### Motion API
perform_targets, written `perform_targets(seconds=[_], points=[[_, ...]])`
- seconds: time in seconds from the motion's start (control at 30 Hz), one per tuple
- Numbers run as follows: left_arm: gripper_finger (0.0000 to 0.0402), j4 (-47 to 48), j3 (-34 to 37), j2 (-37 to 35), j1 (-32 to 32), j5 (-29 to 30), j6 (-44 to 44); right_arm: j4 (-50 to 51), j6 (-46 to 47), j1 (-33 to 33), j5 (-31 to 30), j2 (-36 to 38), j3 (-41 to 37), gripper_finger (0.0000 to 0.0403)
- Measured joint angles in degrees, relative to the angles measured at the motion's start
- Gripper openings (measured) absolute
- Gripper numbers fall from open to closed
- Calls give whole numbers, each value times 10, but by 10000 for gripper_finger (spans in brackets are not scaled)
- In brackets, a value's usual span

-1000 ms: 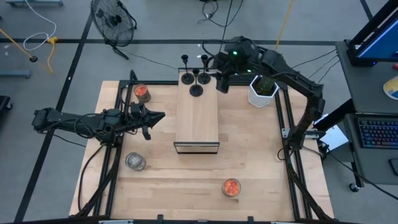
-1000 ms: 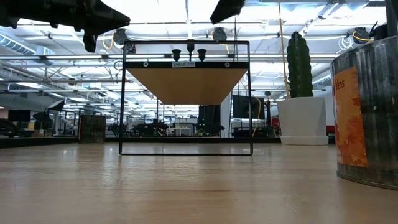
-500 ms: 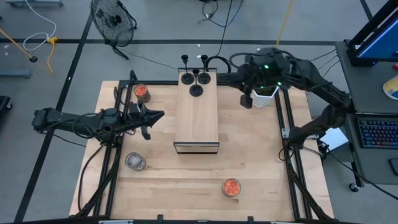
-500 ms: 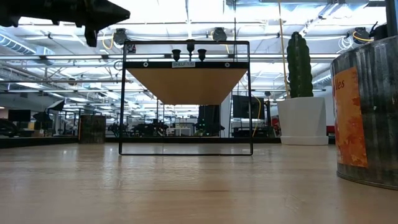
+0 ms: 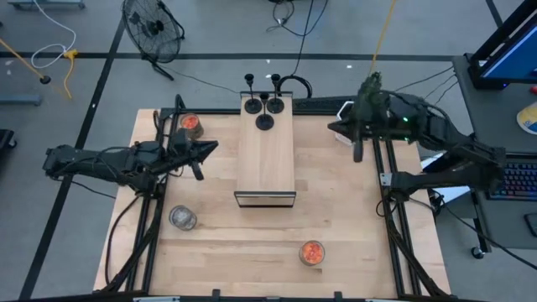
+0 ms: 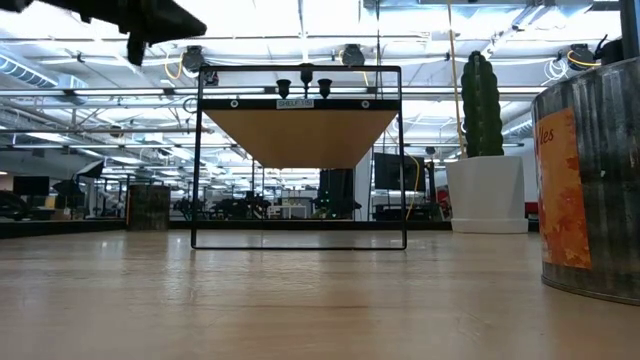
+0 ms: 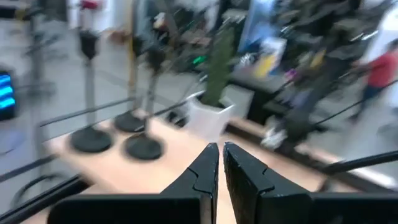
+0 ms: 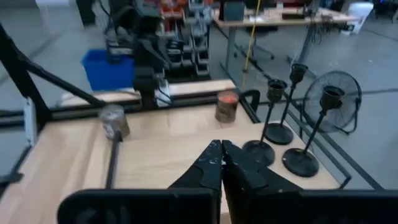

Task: Pick & Place candle stick holders
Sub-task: Put the top orange scented candle on the shelf

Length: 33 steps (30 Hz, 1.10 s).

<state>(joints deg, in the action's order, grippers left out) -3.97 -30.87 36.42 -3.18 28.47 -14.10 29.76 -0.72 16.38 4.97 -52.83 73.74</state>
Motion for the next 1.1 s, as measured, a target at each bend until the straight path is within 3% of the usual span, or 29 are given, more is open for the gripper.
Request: perform_targets(seconds=[0.17,0.57,0.87,1.1], points=[[31,171,-89,22,14,35,-27,-63,38,0,-3,70,-89,0],[31,391,-244,127,111,28,-26,-173,67,0,-4,166,-217,0],[31,532,-310,228,236,-55,-44,-188,90,0,-4,216,-256,0],[31,578,-316,297,362,-124,-64,-188,101,0,-4,231,-262,0]])
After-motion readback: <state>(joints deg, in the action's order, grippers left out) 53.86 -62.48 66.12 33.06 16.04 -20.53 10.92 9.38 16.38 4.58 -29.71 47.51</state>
